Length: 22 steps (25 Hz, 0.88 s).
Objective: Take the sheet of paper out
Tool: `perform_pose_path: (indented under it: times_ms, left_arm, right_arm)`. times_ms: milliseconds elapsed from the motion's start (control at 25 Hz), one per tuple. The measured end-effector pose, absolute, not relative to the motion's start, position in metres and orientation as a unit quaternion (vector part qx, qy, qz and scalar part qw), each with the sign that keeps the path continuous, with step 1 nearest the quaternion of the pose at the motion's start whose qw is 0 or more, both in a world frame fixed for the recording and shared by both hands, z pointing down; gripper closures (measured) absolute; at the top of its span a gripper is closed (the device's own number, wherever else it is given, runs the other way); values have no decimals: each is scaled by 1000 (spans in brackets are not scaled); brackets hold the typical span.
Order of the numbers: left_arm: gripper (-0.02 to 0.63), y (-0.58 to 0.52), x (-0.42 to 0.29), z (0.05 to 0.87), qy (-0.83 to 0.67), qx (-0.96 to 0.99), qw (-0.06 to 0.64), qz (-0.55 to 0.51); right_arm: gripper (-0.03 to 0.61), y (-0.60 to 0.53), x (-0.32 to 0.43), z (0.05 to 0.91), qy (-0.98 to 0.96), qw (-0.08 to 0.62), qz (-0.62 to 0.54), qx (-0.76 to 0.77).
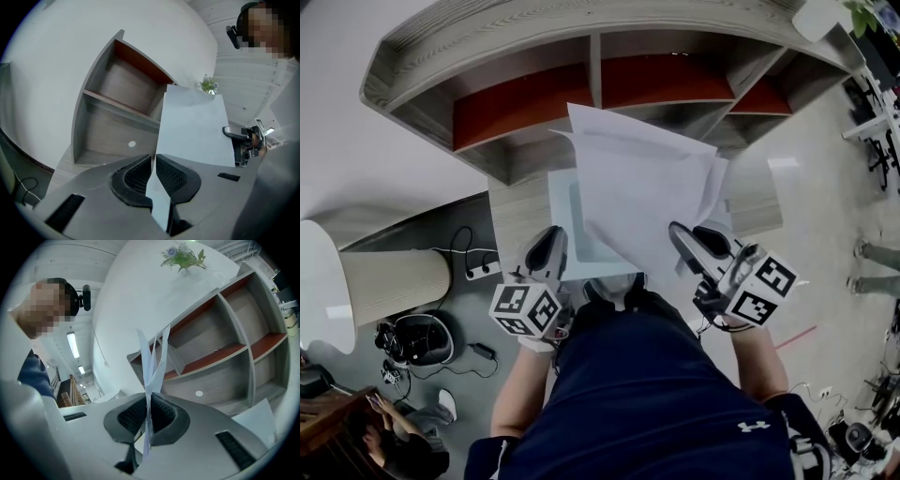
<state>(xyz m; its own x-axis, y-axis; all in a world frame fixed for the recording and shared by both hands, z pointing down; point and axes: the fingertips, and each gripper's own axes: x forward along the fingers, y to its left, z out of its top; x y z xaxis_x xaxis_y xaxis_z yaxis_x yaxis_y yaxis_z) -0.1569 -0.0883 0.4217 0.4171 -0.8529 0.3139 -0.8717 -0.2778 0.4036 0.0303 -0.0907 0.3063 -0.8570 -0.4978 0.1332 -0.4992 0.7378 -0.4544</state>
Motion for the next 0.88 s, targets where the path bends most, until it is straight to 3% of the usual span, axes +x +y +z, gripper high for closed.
perform_pose_path:
  times_ms: [880]
  left_arm:
    - [571, -95, -159, 399, -543, 804, 242, 3]
  right_arm:
    - [565, -89, 21, 298, -942, 10, 227, 248]
